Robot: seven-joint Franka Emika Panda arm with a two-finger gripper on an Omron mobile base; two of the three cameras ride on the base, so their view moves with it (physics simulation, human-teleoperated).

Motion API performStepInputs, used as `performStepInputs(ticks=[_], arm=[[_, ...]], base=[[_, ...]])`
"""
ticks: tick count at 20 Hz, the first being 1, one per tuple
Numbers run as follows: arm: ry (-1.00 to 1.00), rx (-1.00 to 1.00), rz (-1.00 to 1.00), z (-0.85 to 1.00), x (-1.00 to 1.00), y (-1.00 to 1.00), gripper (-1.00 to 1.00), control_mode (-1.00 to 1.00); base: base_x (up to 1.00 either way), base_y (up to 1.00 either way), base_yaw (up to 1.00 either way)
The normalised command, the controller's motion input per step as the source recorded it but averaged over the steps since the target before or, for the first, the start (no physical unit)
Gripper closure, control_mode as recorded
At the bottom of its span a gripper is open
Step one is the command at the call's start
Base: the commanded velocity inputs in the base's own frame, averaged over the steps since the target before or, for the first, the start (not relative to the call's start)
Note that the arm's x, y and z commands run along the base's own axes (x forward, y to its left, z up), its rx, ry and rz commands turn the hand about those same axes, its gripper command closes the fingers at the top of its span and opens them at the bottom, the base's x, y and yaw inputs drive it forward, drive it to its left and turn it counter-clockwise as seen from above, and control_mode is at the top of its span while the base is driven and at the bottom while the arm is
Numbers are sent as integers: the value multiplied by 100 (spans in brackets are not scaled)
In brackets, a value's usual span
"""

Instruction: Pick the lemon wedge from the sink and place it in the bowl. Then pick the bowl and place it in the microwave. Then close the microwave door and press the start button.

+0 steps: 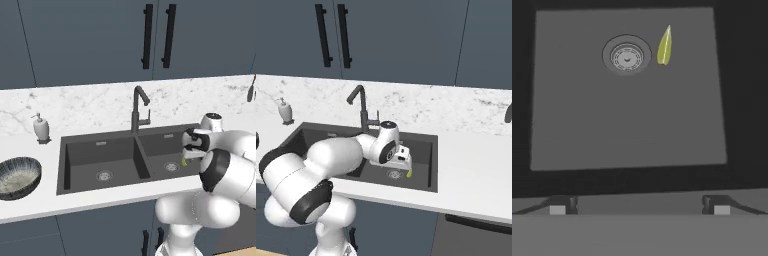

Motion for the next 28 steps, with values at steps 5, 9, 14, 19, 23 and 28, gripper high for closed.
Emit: performStepInputs(ticks=[5, 9, 14, 19, 23, 28], arm=[[16, 0, 0, -60, 78, -32, -100, -100], [6, 0, 0, -32, 88, -19, -100, -100], [2, 0, 0, -22, 78, -17, -100, -100], [5, 2, 0, -71, 61, -27, -100, -100], [0, 8, 0, -70, 27, -36, -100, -100], [0, 7, 0, -62, 23, -23, -100, -100]], base=[[0, 0, 0], [0, 0, 0], [0, 0, 0], [0, 0, 0], [0, 0, 0], [0, 0, 0]])
